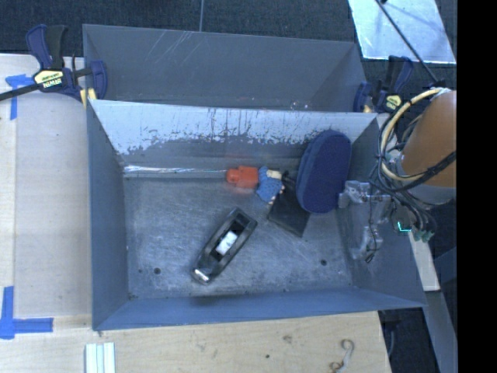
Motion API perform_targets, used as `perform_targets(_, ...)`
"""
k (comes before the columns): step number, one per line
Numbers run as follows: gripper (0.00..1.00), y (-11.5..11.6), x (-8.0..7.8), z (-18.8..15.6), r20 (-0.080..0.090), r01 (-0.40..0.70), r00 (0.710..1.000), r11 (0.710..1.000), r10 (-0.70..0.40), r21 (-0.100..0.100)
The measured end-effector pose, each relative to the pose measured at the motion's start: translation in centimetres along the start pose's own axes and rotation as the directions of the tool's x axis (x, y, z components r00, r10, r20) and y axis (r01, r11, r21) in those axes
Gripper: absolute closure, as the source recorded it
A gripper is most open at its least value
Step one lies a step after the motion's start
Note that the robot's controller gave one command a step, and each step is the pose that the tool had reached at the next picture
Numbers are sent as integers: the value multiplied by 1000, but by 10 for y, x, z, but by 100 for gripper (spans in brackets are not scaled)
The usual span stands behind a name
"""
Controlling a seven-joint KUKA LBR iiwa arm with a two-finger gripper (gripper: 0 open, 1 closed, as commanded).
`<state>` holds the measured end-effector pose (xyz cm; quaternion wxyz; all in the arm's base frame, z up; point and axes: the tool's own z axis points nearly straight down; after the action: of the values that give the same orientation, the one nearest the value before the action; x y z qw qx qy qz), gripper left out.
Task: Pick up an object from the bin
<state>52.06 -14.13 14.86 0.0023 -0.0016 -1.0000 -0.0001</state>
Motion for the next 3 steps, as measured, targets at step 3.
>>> perform_targets(3, 0, 32, -56, 78, 4, 238, 971, 971, -238, 3)
